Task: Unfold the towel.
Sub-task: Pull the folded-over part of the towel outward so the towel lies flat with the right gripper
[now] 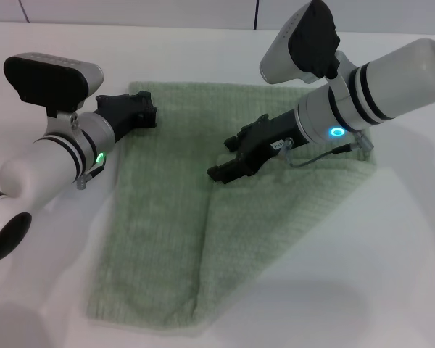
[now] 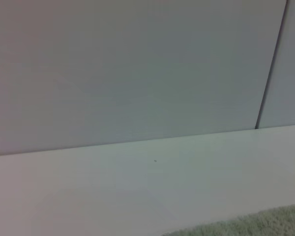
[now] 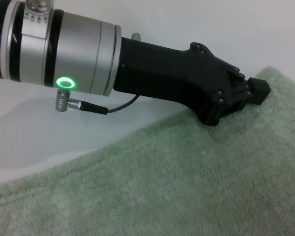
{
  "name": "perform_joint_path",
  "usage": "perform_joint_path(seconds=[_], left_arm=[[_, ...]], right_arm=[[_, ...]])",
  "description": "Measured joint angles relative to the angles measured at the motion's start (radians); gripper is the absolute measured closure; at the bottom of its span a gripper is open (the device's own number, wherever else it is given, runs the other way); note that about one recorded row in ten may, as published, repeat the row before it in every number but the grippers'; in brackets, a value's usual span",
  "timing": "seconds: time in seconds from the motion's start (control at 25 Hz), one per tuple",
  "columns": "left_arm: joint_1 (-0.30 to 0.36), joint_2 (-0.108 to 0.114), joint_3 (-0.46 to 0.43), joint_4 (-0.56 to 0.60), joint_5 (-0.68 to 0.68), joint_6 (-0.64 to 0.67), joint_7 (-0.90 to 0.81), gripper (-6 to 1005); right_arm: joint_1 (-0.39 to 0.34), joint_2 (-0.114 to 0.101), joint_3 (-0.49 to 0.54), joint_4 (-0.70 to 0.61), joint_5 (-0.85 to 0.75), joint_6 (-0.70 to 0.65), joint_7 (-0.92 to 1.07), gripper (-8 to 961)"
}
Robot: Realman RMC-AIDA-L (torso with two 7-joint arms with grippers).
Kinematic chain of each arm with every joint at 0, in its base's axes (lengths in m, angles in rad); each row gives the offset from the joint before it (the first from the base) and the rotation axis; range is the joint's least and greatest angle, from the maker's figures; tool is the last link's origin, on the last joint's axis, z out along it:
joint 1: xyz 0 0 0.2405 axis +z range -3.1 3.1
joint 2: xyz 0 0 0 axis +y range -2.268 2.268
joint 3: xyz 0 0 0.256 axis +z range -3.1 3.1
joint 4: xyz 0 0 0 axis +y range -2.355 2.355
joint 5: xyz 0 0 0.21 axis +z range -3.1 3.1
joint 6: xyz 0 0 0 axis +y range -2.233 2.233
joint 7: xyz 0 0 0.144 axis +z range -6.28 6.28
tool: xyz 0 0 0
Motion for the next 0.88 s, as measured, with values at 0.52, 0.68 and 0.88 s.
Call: perform_joint_path(seconds=[0.52, 0.68, 0.88], left_arm=[[0.0, -0.002, 0.002, 0.0, 0.0, -0.001, 0.0, 1000], [0.0, -0.002, 0.002, 0.0, 0.0, 0.001, 0.0, 1000], [0.0, -0.002, 0.002, 0.0, 0.0, 0.002, 0.0, 1000]], right_arm=[[0.001, 0.0, -0.002, 0.015, -0.004, 0.004, 0.01, 238], [-0.002, 0.0, -0.002, 0.015, -0.005, 0.005, 0.01, 237], [-0.004, 0.001, -0.018, 0.015, -0.001, 0.014, 0.008, 237]])
